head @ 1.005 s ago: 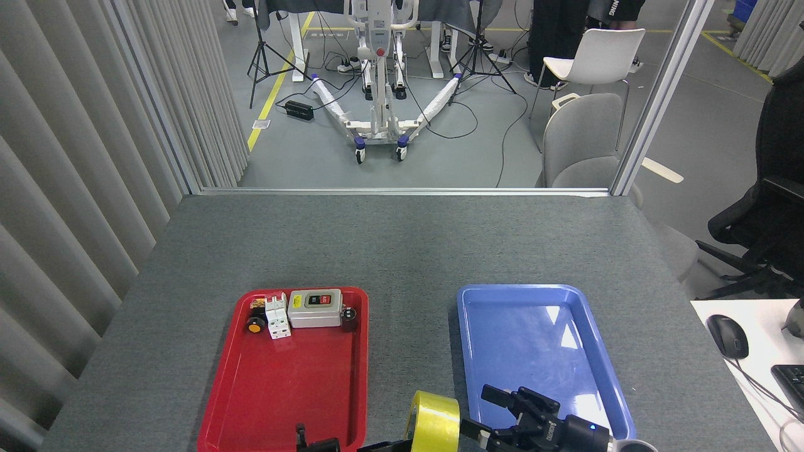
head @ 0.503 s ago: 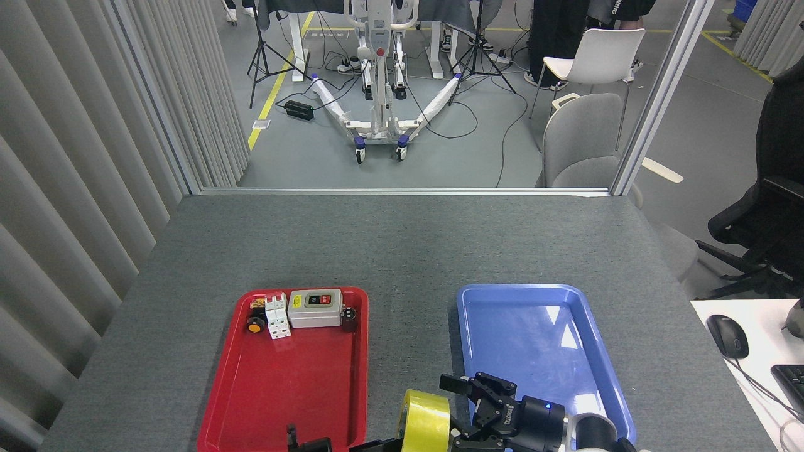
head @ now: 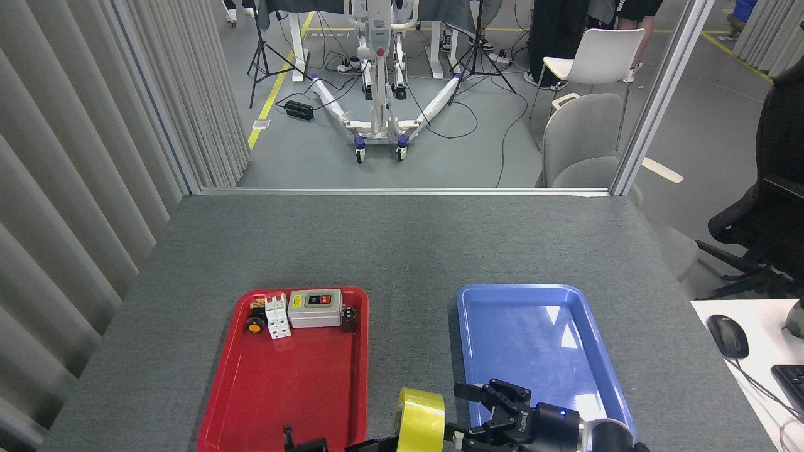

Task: Place and move tape with both arms
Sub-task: 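Bring the right gripper to the held tape and grasp it, then release the tape from the left gripper and withdraw it, then lower the tape into the blue tray with the right gripper, then open the right gripper and pull it back from the tape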

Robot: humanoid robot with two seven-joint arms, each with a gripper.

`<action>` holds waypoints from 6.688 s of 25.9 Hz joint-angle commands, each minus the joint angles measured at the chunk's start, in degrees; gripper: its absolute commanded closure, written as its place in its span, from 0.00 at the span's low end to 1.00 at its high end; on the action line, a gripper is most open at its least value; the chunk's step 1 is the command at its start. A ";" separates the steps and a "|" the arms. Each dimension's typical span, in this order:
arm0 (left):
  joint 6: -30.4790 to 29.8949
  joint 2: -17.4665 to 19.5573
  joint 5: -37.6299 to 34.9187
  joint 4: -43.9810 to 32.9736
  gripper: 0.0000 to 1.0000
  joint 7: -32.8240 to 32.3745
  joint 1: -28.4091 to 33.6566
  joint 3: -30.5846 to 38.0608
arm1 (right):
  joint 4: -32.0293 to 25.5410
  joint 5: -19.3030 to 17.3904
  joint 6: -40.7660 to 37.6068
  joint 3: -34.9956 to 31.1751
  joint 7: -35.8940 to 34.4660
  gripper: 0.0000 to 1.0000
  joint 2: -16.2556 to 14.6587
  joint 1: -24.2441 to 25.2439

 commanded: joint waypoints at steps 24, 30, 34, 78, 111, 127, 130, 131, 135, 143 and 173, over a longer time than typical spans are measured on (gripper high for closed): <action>-1.74 0.09 0.00 0.01 1.00 -2.25 0.34 2.50 | 2.89 3.57 0.01 2.57 0.04 0.71 4.63 -2.27; -1.65 0.09 0.00 -0.17 1.00 -2.25 0.34 2.94 | 2.89 3.65 0.01 2.66 0.13 0.71 4.63 -2.18; -2.00 0.09 -0.18 -0.17 0.38 -1.81 0.34 3.46 | 2.89 3.65 0.01 2.66 0.13 0.70 4.72 -2.18; 34.73 0.09 -71.19 -12.56 0.00 58.83 1.92 -0.58 | 0.96 1.19 0.01 -17.73 0.75 0.87 2.26 2.03; 29.81 5.89 -86.84 -11.24 0.00 86.87 10.10 0.83 | 25.22 12.44 59.51 8.99 13.31 0.90 -7.24 -23.01; 25.77 7.21 -81.83 -10.80 0.00 82.92 9.83 1.00 | 28.47 11.04 58.28 8.29 12.52 0.66 -4.69 -25.65; 26.12 7.30 -81.83 -10.19 0.00 82.92 9.83 1.00 | 28.38 11.21 58.28 8.20 12.52 0.58 -4.60 -26.00; 26.21 7.21 -81.83 -10.19 0.00 82.92 9.83 1.00 | 28.30 11.21 58.19 8.20 12.26 0.55 -4.60 -26.09; 26.12 7.30 -81.83 -10.01 0.00 83.00 9.83 1.00 | 27.51 11.39 57.93 8.11 10.24 0.37 -4.69 -25.65; 26.47 7.30 -81.74 -9.75 0.00 83.00 9.74 1.27 | 17.92 14.82 56.96 -1.47 3.73 0.01 -4.42 -18.88; 26.56 7.30 -76.91 -6.76 0.00 83.09 8.86 2.76 | -11.08 44.08 47.47 -15.27 -37.49 0.00 0.23 15.57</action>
